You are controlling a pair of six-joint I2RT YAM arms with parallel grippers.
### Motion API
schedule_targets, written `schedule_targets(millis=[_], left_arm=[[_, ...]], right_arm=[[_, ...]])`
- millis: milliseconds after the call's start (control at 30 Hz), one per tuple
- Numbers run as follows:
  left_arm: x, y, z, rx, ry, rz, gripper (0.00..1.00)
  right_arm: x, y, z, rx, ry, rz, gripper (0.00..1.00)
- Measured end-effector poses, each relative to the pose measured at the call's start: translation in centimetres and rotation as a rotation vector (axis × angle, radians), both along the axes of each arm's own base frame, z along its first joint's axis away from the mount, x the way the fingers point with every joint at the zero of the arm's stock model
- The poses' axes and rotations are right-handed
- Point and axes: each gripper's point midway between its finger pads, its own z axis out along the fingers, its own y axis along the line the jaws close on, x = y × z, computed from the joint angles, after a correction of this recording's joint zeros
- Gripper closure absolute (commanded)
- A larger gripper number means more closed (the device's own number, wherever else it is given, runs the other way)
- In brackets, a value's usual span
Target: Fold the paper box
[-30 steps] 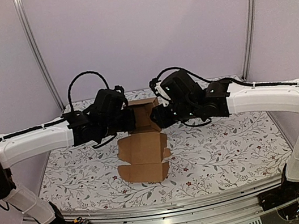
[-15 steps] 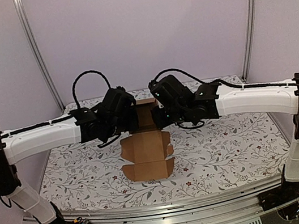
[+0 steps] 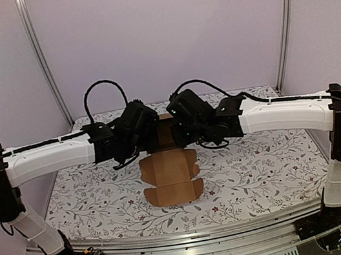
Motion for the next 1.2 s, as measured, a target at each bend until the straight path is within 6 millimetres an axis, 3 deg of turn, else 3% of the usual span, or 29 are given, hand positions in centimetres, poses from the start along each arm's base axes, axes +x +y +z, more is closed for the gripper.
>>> schedule_targets(millis=[67,300,833,1200], left_arm=[[0.0,-0.1,0.0,-0.001,0.000,0.001,1.00],[-0.3,-0.8,0.3,-0.011,0.006,-0.021,0.80],[-1.3,-2.5,0.3,-0.056,0.043,-0.086,0.60],[-2.1,-4.2,1.0,-0.115,0.049,-0.176,0.38]], right_arm=[[0.1,0.0,0.0,-0.001,-0.001,-0.004,1.00],[0.5,-0.5,0.0,-0.013,-0.017,-0.032,1.00],[1.5,-1.2,-0.6,-0.042,-0.034,-0.063,1.00],[3.1,-1.9,-1.0,-0.065,-0.050,-0.070,1.00]])
